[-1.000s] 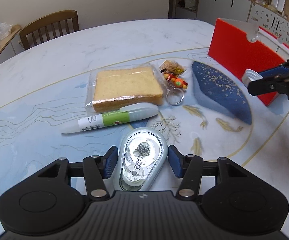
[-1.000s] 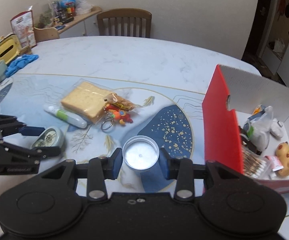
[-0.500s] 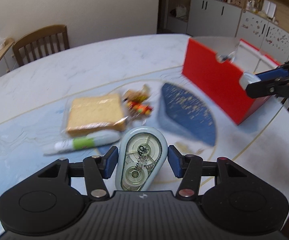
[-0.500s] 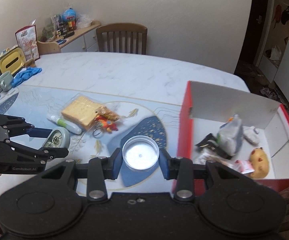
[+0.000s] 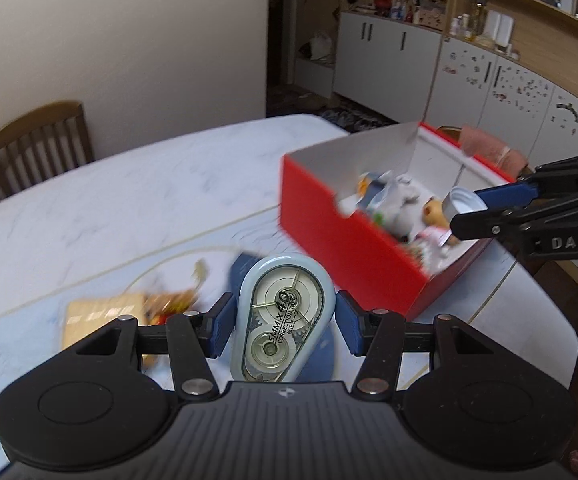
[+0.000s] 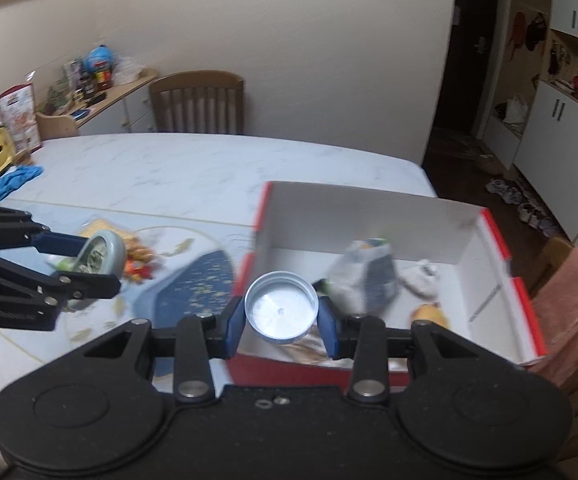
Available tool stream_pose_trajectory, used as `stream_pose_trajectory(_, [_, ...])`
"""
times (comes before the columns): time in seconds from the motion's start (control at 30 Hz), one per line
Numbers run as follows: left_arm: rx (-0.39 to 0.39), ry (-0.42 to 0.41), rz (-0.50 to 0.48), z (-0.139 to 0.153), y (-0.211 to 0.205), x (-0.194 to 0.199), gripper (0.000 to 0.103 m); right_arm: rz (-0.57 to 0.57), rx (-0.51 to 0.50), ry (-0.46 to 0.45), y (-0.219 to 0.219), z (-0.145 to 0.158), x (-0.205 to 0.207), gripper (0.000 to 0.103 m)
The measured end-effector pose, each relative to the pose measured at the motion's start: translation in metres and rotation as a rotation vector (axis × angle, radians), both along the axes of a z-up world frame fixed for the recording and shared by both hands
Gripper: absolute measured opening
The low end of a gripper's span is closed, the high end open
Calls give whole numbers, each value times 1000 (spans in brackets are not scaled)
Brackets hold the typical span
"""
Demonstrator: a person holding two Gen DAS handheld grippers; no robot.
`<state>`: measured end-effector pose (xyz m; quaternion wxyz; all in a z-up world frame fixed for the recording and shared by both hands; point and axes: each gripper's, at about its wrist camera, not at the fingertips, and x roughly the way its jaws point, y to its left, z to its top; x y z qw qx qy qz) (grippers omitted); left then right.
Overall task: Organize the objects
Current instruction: 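Carry the tape dispenser and jar lid with both tools over the red box, then lower both tools into the box and open them to release the items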
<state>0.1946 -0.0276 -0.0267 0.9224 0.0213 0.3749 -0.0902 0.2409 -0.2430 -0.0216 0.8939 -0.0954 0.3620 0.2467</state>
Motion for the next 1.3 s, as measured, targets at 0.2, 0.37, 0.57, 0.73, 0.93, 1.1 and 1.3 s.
stream_pose_trajectory(0.2, [-9, -21, -44, 21, -38, 27, 53, -63, 5, -22, -43, 1, 27, 38])
stream_pose_trajectory(0.37, [-5, -29, -81, 32, -73, 49, 53, -101, 3, -26, -73, -1, 54, 38])
stream_pose_trajectory(0.57, [25, -19, -125, 35, -113, 75, 53, -105, 5, -5, -92, -9, 84, 38])
stream_pose_trajectory(0.73, [48, 25, -145, 22, -140, 98, 53, -93, -24, 33, -93, -21, 113, 38])
stream_pose_trajectory(0.93, [81, 83, -152, -5, -162, 123, 53, -83, -87, 69, -82, -44, 138, 38])
stream_pose_trajectory(1.1, [102, 127, -175, -25, -176, 136, 53, -64, -118, 133, -75, -63, 155, 38])
stream_pose_trajectory(1.3, [132, 166, -191, -45, -186, 148, 53, -21, -155, 173, -67, -78, 165, 38])
